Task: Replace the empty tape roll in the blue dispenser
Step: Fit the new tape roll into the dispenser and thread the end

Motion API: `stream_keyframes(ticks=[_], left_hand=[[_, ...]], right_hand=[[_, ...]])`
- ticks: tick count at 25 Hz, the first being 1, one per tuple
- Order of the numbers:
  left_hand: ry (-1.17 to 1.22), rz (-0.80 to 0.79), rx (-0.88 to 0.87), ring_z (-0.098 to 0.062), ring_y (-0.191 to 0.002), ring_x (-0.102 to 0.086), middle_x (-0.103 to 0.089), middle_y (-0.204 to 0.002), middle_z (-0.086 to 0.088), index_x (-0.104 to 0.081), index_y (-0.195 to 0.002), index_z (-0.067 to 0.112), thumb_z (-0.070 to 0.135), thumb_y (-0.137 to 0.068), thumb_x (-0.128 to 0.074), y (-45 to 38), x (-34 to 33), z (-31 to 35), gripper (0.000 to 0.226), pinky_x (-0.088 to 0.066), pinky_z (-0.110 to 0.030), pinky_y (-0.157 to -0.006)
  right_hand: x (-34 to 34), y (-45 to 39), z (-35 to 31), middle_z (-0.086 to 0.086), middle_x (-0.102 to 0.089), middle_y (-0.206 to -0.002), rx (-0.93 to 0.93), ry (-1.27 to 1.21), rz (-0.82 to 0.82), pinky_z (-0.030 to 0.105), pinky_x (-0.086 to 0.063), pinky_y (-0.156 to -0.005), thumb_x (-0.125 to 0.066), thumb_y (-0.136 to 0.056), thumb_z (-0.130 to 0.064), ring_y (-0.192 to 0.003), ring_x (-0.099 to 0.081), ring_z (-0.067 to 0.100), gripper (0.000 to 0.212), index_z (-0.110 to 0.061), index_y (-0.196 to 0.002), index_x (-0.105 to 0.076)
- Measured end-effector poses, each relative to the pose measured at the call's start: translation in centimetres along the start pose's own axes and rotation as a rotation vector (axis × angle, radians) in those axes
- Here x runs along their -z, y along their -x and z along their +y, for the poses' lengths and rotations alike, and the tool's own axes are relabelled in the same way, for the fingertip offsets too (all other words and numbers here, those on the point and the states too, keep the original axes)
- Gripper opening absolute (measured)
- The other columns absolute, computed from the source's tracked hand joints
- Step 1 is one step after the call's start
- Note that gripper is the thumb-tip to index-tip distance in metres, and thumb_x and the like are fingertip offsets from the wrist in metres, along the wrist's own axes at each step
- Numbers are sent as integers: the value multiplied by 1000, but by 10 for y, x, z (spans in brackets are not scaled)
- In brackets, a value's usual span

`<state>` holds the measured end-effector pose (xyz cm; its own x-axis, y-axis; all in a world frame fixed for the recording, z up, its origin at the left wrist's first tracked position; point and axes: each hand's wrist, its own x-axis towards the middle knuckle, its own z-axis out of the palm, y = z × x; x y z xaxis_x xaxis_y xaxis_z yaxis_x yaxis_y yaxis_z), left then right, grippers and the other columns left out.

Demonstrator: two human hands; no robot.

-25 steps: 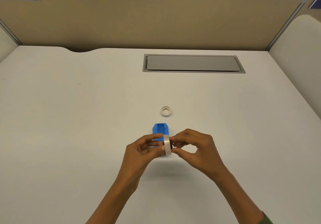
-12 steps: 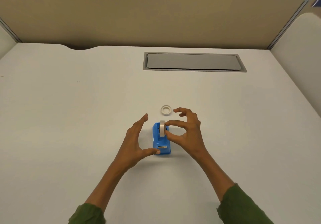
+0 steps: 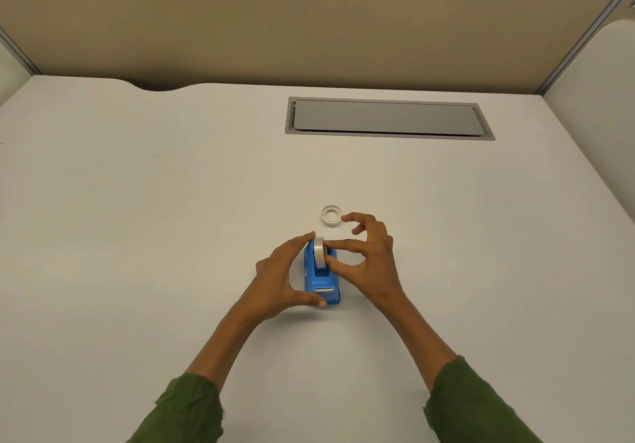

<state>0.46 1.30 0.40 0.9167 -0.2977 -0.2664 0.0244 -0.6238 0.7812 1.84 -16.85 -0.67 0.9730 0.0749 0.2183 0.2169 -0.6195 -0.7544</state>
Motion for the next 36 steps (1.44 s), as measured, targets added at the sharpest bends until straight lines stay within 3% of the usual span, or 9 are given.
stream_keyframes(ticks=[6,12,16,21,27,33,36], left_hand=[[8,23,-15,-12,-137,-27,-29,-150,12,-24,-140,39,42,-58,-83,1,-2,-4,101,-23,-44,-113],[0,21,-15,-12,-139,-23,-27,-152,10,-23,-141,37,41,-60,-82,1,-2,-4,101,-19,-42,-115],[-20,15,-9,-12,-140,-21,-25,-153,10,-21,-141,37,42,-61,-81,1,-3,-3,100,-16,-38,-113],[-32,16,-8,-12,-140,-21,-24,-153,10,-21,-142,36,40,-63,-80,2,-1,-1,99,-15,-37,-112],[-38,5,9,-13,-140,-21,-23,-153,11,-19,-142,39,44,-62,-79,2,-2,-2,100,-16,-38,-112],[-12,11,6,-14,-139,-25,-27,-152,10,-22,-141,39,44,-61,-80,1,-3,-4,100,-20,-42,-114],[-5,15,2,-14,-138,-25,-27,-152,10,-22,-141,38,43,-61,-81,2,-3,-3,100,-20,-41,-113]], right_hand=[[0,4,0,1,-51,-125,91,58,11,40,-41,-85,-73,-72,-33,-95,-46,13,26,-29,-98,-72],[3,7,-4,15,-51,-133,317,358,-61,38,-50,-68,-72,-79,-16,-83,-53,24,25,-13,-103,-67],[-3,10,-1,9,-47,-137,134,194,-91,29,-54,-74,-71,-81,-20,-84,-56,15,38,-10,-117,-61],[-3,10,3,6,-61,-114,-86,-83,-27,18,-56,-64,-78,-74,-22,-72,-62,11,49,-12,-119,-60],[6,13,3,5,-65,-110,-191,-290,-9,18,-56,-66,-74,-78,-16,-82,-66,13,44,-18,-119,-59],[10,13,-3,-4,-57,-117,16,-216,-107,17,-51,-75,-78,-71,-24,-100,-56,8,45,-28,-111,-56],[4,10,-4,-10,-53,-116,46,-149,-172,25,-48,-85,-75,-70,-26,-108,-52,11,38,-24,-103,-56]])
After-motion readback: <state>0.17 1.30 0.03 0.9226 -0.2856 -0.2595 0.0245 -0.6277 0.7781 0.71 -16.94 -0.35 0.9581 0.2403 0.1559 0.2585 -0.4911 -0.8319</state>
